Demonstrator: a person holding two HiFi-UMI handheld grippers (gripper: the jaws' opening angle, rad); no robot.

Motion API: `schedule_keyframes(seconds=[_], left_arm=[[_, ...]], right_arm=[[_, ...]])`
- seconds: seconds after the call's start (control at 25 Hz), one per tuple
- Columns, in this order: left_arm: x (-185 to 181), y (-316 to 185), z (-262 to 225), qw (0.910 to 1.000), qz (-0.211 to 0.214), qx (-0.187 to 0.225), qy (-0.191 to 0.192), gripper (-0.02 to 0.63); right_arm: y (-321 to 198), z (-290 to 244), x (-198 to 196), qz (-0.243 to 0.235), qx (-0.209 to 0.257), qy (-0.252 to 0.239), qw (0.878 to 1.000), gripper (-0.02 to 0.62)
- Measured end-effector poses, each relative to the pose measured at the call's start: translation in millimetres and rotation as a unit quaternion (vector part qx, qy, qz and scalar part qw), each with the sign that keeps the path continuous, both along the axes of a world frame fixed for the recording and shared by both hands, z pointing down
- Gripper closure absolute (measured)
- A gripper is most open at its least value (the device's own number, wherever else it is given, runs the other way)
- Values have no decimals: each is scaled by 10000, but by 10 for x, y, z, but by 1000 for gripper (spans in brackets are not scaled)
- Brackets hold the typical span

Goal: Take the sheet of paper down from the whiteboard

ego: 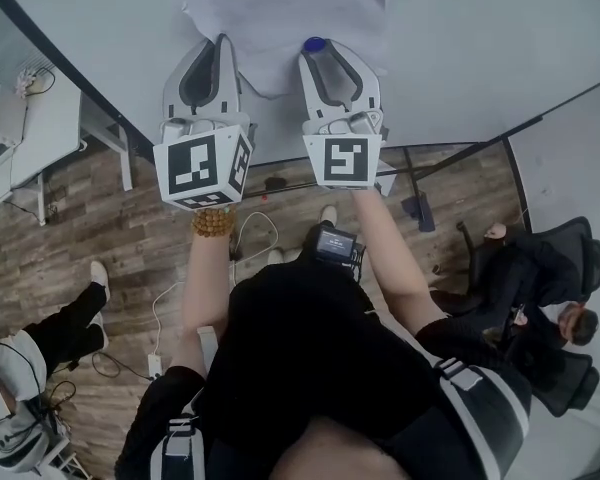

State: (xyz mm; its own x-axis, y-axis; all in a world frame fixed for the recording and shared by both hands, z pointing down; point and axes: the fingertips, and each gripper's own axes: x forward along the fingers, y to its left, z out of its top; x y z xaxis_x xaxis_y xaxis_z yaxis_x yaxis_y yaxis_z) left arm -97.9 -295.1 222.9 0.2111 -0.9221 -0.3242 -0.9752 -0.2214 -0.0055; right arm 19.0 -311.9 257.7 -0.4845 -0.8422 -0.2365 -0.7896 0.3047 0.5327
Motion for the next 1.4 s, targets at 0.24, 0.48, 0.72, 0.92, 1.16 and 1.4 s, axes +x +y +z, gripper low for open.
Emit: schedule_keyframes(seconds=[0.24,0.48,0.72,0.92,1.16,1.4], left_arm=[[13,-7,10,9998,-192,-35,-27,588],[20,-4,-5,9999,-113,-7,-16,594],[-2,-8,6,9997,14,-15,234,595],[-10,-1,26,9991,144,-33,403,597],[-49,47,75,9979,276,-135,572,597],[-36,82,267,9981,145,-355,474,597]], right_arm=[[-4,8,4,58,44,64,10000,471],[-5,-3,5,178,119,101,9997,472],[-5,-4,-6,99,92,71,9999,477],[0,31,-2,54,23,86,9999,477],[40,-27,-18,47,92,69,9999,479],[27,-4,-6,5,42,68,10000,479]])
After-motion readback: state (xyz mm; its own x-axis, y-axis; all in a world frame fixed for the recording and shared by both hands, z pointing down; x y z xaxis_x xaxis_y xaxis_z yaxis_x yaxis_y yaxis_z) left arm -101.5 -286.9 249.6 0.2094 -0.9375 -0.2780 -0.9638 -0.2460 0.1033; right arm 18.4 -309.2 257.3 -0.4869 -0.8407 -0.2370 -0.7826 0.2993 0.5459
